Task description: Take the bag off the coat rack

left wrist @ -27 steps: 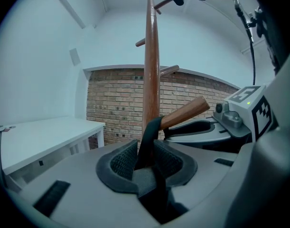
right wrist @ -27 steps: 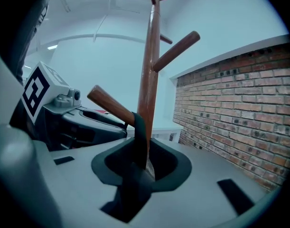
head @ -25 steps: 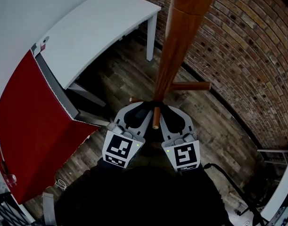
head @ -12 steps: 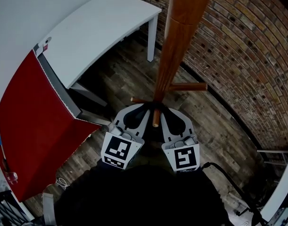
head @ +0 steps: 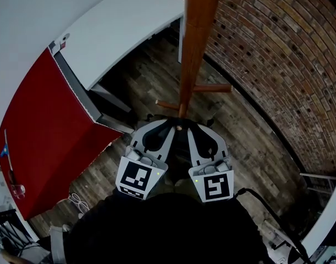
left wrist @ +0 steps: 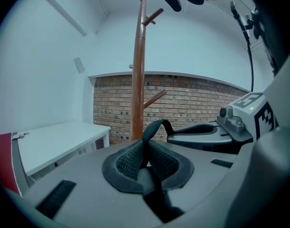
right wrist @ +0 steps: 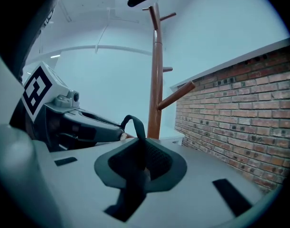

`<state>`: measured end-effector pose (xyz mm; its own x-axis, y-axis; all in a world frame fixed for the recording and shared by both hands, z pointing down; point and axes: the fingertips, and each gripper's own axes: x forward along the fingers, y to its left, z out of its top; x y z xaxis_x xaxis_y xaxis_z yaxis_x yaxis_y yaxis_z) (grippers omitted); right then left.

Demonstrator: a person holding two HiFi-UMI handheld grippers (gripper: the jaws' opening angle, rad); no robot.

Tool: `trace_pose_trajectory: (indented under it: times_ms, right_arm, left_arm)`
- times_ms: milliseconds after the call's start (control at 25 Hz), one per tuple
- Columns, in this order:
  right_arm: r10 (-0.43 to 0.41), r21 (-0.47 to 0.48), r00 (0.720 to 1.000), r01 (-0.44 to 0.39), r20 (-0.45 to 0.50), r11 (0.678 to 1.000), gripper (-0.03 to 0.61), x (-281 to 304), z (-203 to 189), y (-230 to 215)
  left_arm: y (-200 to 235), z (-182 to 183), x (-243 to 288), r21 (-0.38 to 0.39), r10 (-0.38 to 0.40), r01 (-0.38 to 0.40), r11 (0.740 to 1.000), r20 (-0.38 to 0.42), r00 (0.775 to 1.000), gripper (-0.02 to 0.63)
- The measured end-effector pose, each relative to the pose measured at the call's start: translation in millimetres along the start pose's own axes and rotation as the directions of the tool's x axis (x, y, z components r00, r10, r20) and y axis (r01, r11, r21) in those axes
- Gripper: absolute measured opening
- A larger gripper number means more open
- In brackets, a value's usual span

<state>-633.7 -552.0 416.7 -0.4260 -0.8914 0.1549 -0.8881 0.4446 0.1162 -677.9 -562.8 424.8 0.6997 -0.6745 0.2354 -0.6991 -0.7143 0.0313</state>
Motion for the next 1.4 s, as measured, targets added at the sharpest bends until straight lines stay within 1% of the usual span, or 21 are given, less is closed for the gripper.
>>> trace_pose_trajectory:
  times_ms: [280, 440, 600, 720, 840, 920, 1040, 1120, 1160, 1240, 1400]
  right_arm:
    - [0.021, 0.001, 1.0, -0.021, 0.018, 1.0, 0.041, -28, 6, 4]
    - [0.002, 0.013, 1.0, -0.003, 0.026, 1.0, 0.041, -42, 7, 2]
    - [-0.052, 0.028, 0.998, 0.051, 0.038, 0.998, 0.041, -58, 8, -5]
    - [-0.113, 0.047, 0.993, 0.111, 0.041, 0.993, 0.041, -74, 10, -14]
    - [-0.19, 0.062, 0.981, 0.188, 0.035, 0.98, 0.041, -95, 10, -27]
    - [-0.246, 0.064, 0.969, 0.244, 0.023, 0.968, 0.041, -110, 7, -38]
    - [-0.335, 0.071, 0.942, 0.334, -0.003, 0.94, 0.041, -138, 2, -60]
    - [-0.411, 0.069, 0.912, 0.411, -0.018, 0.909, 0.041, -161, -1, -78]
    - [-0.453, 0.063, 0.891, 0.454, -0.025, 0.889, 0.041, -174, -3, -86]
    - [-0.535, 0.054, 0.844, 0.536, -0.04, 0.842, 0.041, -200, -7, -101]
    - [-0.651, 0.053, 0.757, 0.653, -0.05, 0.756, 0.041, -259, -10, -135]
  left_arm:
    - [-25, 5, -16, -0.006, 0.025, -0.025, 1.0, 0.002, 1.0, 0.044]
    - [-39, 9, -20, -0.012, 0.019, -0.019, 1.0, 0.006, 1.0, 0.044]
    - [-55, 15, -18, 0.011, -0.028, 0.028, 1.0, 0.014, 1.0, 0.044]
    - [-71, 22, -13, 0.026, -0.082, 0.082, 0.996, 0.02, 0.996, 0.044]
    - [-93, 31, -5, 0.024, -0.15, 0.149, 0.988, 0.032, 0.988, 0.044]
    - [-110, 32, 2, 0.034, -0.21, 0.209, 0.977, 0.029, 0.977, 0.044]
    - [-143, 36, 16, 0.055, -0.309, 0.307, 0.95, 0.026, 0.951, 0.044]
    - [-170, 40, 28, 0.069, -0.388, 0.386, 0.92, 0.024, 0.921, 0.044]
    - [-184, 43, 33, 0.069, -0.43, 0.428, 0.901, 0.026, 0.902, 0.044]
    - [-213, 45, 45, 0.089, -0.514, 0.511, 0.855, 0.022, 0.857, 0.044]
    - [-278, 52, 63, 0.12, -0.621, 0.616, 0.778, 0.008, 0.783, 0.044]
